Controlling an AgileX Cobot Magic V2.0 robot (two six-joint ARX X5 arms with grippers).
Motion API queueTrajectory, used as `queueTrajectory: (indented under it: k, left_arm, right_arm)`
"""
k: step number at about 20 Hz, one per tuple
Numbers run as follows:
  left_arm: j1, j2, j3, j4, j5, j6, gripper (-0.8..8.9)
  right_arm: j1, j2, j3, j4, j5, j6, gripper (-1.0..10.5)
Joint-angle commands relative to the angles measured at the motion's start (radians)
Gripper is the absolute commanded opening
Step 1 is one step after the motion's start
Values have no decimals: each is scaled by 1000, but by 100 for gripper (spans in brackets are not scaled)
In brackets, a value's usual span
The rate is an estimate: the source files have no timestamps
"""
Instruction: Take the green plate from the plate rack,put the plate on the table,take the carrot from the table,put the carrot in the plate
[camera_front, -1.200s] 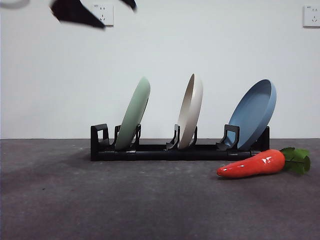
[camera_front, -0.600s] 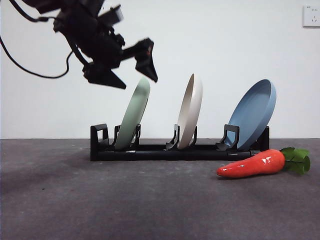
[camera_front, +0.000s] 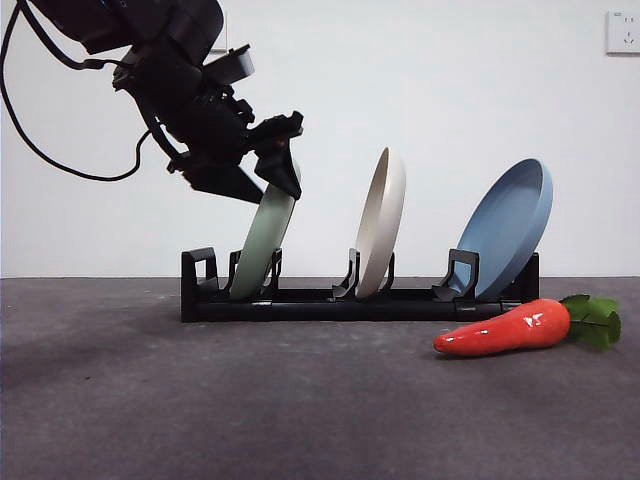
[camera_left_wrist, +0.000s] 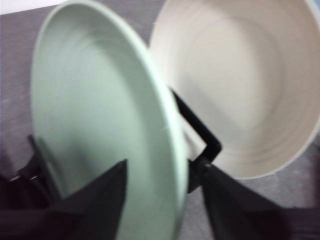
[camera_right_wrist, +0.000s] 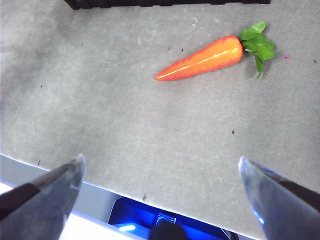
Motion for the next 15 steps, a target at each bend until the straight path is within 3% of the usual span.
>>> queueTrajectory:
  k: [1, 3, 15]
  left_arm:
    - [-5, 10, 2, 6, 36, 7, 44]
    - [-3, 10, 2, 5, 36, 4, -8]
    - [21, -57, 6, 7, 131, -77, -8]
  right_arm:
    - [2, -1, 1, 1, 1, 6, 554]
    - [2, -1, 1, 1, 1, 6, 554]
    - [2, -1, 1, 0, 1, 6, 554]
